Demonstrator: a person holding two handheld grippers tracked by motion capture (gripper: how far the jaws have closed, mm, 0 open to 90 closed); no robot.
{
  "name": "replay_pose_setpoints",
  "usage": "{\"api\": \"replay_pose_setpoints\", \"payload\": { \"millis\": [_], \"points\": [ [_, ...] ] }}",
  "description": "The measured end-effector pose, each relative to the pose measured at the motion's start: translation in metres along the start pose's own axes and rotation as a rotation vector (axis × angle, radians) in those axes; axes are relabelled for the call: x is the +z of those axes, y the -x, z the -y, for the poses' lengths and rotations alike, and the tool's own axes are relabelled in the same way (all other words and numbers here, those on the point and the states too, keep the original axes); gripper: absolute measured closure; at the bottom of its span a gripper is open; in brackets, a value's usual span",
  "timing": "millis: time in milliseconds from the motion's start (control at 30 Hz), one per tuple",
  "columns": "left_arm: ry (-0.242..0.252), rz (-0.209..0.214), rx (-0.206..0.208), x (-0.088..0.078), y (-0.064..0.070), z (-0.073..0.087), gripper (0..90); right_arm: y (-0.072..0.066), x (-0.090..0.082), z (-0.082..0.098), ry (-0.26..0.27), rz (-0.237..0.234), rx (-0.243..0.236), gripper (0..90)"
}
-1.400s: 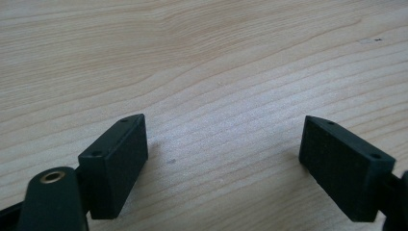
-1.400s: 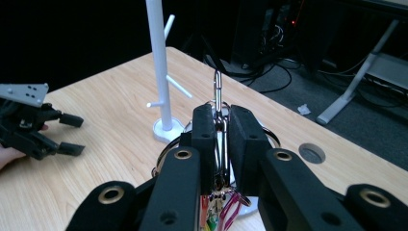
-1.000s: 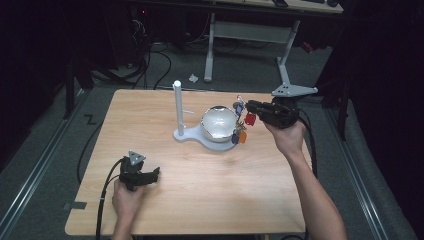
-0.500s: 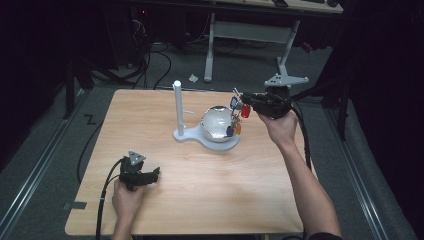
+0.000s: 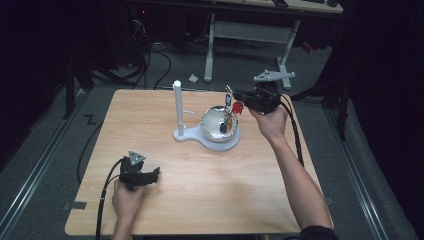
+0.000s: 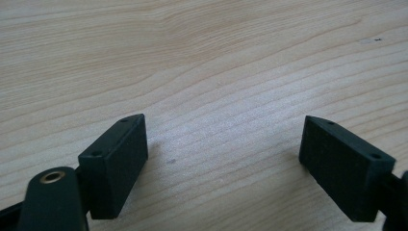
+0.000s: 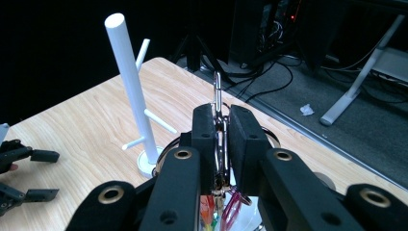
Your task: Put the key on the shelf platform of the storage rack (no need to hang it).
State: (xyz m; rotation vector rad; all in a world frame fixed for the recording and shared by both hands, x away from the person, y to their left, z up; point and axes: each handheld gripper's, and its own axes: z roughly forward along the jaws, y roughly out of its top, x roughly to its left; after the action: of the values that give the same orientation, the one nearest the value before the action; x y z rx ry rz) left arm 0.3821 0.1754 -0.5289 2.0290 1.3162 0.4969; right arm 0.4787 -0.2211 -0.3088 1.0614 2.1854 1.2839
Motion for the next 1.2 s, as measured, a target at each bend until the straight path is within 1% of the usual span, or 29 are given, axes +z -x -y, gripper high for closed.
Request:
{"api": "replay_pose_setpoints", "payload": {
  "millis": [33,133,233,333,433,567,667,767,1000,1033,1067,1200],
  "points": [
    [0.0,0.0,0.0,0.0,0.0,0.0,17.7,0.0,0.004,0.001,-0.003,-0.003,0.006,82.1],
    [-0.001,0.0,0.001,0.0,0.0,0.0,17.8,0.0,0.008,0.002,-0.015,0.001,0.006,82.1],
    [-0.001,0.0,0.001,0.0,0.0,0.0,17.7,0.001,0.016,0.005,-0.026,0.004,0.003,82.1],
    [-0.001,0.001,0.0,0.0,0.0,0.0,17.7,0.0,0.02,0.007,-0.035,0.007,0.007,82.1],
    [-0.001,0.0,0.001,0.0,0.0,0.0,17.7,0.0,0.028,0.011,-0.054,0.012,-0.001,82.1],
    [-0.001,0.0,0.001,0.0,0.0,0.0,17.7,-0.001,0.034,0.015,-0.067,0.019,-0.009,82.2],
    [-0.001,0.0,0.0,0.0,0.0,0.0,17.7,0.0,0.038,0.019,-0.074,0.024,-0.002,82.2],
    [-0.001,0.0,0.001,0.0,0.0,0.0,17.7,0.002,0.042,0.023,-0.08,0.019,0.011,82.2],
    [-0.001,0.0,0.001,0.0,0.0,0.0,17.7,0.003,0.046,0.03,-0.082,0.03,0.008,82.3],
    [-0.001,0.0,0.001,0.0,0.0,0.0,17.7,0.003,0.047,0.032,-0.08,0.031,0.007,83.5],
    [0.001,0.0,-0.001,0.0,0.0,0.0,17.7,0.002,0.048,0.033,-0.077,0.035,0.005,87.8],
    [0.0,0.0,0.0,0.0,0.0,0.0,17.7,0.002,0.05,0.035,-0.091,0.04,-0.001,88.2]
  ]
}}
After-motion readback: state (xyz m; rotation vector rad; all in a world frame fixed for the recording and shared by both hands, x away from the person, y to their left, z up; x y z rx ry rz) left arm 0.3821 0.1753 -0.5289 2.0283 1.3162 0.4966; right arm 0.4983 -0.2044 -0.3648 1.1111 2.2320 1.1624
